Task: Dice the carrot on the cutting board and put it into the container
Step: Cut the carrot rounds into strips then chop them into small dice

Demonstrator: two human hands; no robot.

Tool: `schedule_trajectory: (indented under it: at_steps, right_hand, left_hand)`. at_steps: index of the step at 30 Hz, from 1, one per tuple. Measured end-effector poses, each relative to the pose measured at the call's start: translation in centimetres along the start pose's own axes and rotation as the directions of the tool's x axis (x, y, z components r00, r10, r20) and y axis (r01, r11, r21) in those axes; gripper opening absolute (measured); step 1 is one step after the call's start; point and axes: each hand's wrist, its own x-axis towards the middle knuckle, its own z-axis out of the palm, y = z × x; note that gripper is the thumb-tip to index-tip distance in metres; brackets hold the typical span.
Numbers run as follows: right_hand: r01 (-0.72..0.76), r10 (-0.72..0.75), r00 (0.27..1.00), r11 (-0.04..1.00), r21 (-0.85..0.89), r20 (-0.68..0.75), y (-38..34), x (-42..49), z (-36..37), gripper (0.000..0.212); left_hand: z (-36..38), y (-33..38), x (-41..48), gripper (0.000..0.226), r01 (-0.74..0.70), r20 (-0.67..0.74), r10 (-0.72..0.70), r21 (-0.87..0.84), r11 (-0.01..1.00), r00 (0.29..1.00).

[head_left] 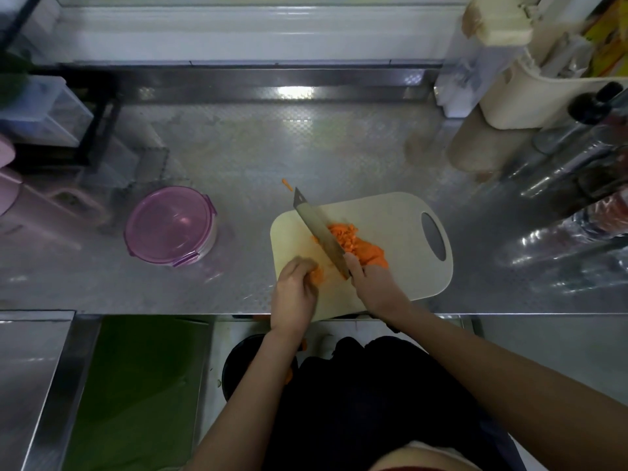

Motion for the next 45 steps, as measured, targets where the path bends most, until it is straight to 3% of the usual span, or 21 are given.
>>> schedule_trajectory:
  at_steps: [5, 10, 13, 20, 26, 33, 40, 45]
  right_hand:
    - [-0.013, 0.019, 0.996, 0.997, -0.072, 0.084, -0.5, -0.4, -0.3, 0.049]
    - [0.001, 0.006, 0.992, 0.999, -0.054, 0.127, -0.7, -1.0, -0.6, 0.056]
    - [0.037, -0.024, 0.99, 0.995, -0.091, 0.139, -1.0, -1.4, -0.7, 0.059]
    - [0.081, -0.051, 0.983, 0.982, -0.168, 0.178, -1.0, -1.7, -0.6, 0.052]
    - [0.041, -0.009, 0.986, 0.981, -0.19, 0.167, -0.5, -1.6, -0.7, 0.058]
    - [0.065, -0.042, 0.988, 0.985, -0.157, 0.148, 0.0, -1.7, -0.1, 0.051]
    - [0.105, -0.079, 0.986, 0.978, -0.179, 0.146, -0.2, -1.7, 0.4, 0.054]
    - [0.052, -0.021, 0.983, 0.985, -0.167, 0.182, 0.3, -1.8, 0.7, 0.053]
  left_hand:
    - [-1.7, -0.4, -0.2, 0.012, 0.075, -0.018, -0.075, -0.014, 0.997, 0.997]
    - [-2.3, -1.9, -1.0, 0.045, 0.14, 0.014, -0.144, 0.162, 0.977, 0.99]
    - [-1.8, -2.1, -1.2, 0.048, 0.175, 0.075, -0.188, 0.155, 0.972, 0.979]
    - [-0.6, -1.1, -0.6, 0.023, 0.073, 0.067, -0.082, 0.128, 0.989, 0.994]
    - [-0.6, -1.3, -0.2, 0.033, 0.077, 0.077, -0.084, 0.087, 0.993, 0.994]
    - [-0.2, -0.9, 0.4, 0.014, 0.081, 0.049, -0.084, 0.058, 0.995, 0.995]
    - [0.6, -0.3, -0.3, 0.018, 0.12, 0.009, -0.12, 0.044, 0.992, 0.993]
    - [1.0, -0.3, -0.4, 0.014, 0.101, 0.008, -0.103, 0.094, 0.99, 0.995]
